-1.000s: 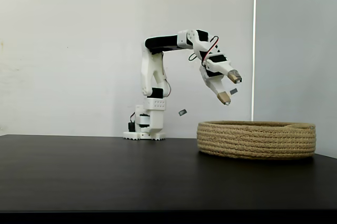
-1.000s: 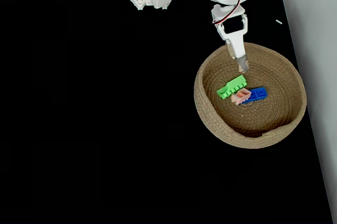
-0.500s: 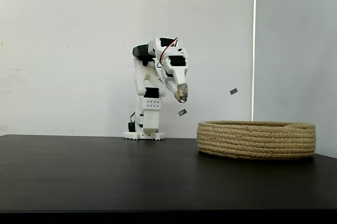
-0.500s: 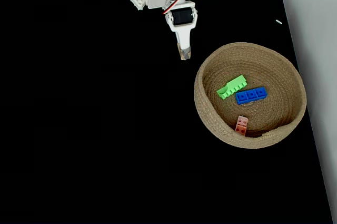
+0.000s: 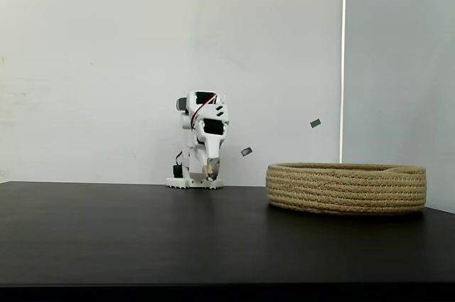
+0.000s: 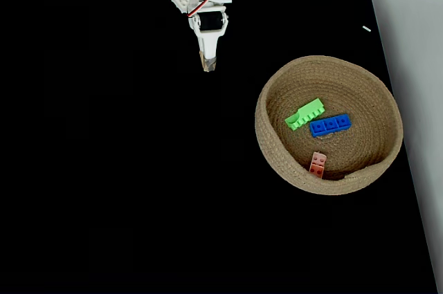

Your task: Place the lego blocks in the tray

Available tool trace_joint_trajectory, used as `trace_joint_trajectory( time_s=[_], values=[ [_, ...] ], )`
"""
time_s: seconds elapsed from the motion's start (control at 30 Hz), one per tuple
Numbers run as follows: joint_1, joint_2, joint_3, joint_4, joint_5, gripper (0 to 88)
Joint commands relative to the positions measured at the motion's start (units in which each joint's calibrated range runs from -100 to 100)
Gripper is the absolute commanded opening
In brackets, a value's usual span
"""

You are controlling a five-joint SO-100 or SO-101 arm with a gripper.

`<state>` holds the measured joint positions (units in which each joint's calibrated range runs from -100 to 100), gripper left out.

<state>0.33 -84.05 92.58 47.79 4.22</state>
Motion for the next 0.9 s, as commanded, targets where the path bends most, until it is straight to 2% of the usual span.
trace_joint_trajectory(
  time_s=[0.0, 0.17, 0.87],
  values=[
    [0.9, -8.0, 2.8, 2.9, 0.2, 0.3],
    [0.8, -14.7, 3.4, 9.7, -0.1, 0.2],
    [-0.4, -14.7, 3.3, 9.9, -0.2, 0.2]
  ],
)
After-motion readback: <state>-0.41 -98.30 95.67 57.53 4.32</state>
